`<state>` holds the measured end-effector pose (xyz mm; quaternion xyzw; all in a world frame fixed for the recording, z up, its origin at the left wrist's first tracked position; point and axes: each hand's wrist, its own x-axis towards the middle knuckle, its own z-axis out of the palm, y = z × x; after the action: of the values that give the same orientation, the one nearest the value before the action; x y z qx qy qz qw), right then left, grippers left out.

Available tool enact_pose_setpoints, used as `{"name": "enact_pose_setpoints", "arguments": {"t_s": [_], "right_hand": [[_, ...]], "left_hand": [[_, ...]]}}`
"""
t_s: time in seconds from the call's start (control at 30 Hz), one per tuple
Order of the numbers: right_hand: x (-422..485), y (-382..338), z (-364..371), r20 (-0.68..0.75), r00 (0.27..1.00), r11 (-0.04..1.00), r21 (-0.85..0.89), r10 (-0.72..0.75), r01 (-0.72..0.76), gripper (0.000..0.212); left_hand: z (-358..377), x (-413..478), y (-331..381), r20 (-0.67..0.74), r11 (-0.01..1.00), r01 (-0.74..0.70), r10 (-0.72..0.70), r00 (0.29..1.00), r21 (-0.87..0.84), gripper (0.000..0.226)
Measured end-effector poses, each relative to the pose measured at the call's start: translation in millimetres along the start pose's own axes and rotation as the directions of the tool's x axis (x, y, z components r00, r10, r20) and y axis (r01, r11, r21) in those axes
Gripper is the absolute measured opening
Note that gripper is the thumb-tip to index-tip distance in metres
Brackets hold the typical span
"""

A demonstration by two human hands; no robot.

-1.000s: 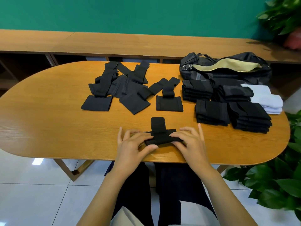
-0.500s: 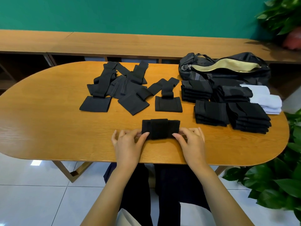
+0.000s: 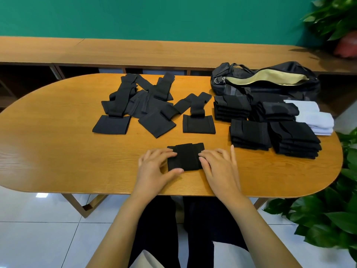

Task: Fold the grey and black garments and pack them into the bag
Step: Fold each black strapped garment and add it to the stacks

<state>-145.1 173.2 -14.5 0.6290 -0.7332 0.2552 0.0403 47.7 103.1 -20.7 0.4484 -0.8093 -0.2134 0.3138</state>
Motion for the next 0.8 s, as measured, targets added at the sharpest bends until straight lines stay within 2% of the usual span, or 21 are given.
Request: {"name": "enact_pose_setpoints", "arguments": {"t_s": [0.1,0.2,0.27,0.37,0.43,0.5,0.6,0.73,0.8], "right_hand": [[3,0,-2,0.023,0.999,1.000,0.006,0.029,-0.030,0.058],[2,-5,-7,0.049,0.998,0.994,0.097,0.042,-0.047,0.043],[1,-10,-11,0.057,0.997,0.991,0.126,-0.043,0.036,0.039],[0,-14,-10,0.125,0.972,0.980,0.003,-0.198,0.199,0.052],[1,-15,-8,0.162,0.961,0.968,-0.077,-0.223,0.237,0.057],[4,-15,-7,0.181,0.961,0.965,-0.117,-0.211,0.234,0.062],[11,-12,-14,0.119,0.977,0.964,-0.179,-0.180,0.199,0.060],[26,13,-34,-0.078,0.996,0.964,-0.265,-0.031,0.009,0.054],[29,35,-45,-0.132,0.989,0.953,-0.288,0.064,-0.100,0.054]], "left_hand": [[-1,-2,-5,0.078,0.997,-0.056,0.052,0.996,0.050,0.049],[1,0,0,0.044,0.989,-0.070,0.065,0.997,0.129,0.040],[3,3,5,-0.002,0.989,-0.040,0.041,0.999,0.142,0.042],[4,8,11,-0.045,0.993,-0.001,0.006,0.999,0.118,0.035],[6,11,16,-0.056,0.993,0.010,-0.003,0.998,0.119,0.039],[7,11,17,-0.112,0.993,0.101,-0.094,0.989,0.061,0.052],[7,10,11,-0.172,0.956,0.268,-0.286,0.943,-0.121,0.063],[8,9,10,-0.169,0.961,0.260,-0.272,0.947,-0.095,0.061],[10,9,9,-0.166,0.966,0.248,-0.257,0.952,-0.072,0.061]]}}
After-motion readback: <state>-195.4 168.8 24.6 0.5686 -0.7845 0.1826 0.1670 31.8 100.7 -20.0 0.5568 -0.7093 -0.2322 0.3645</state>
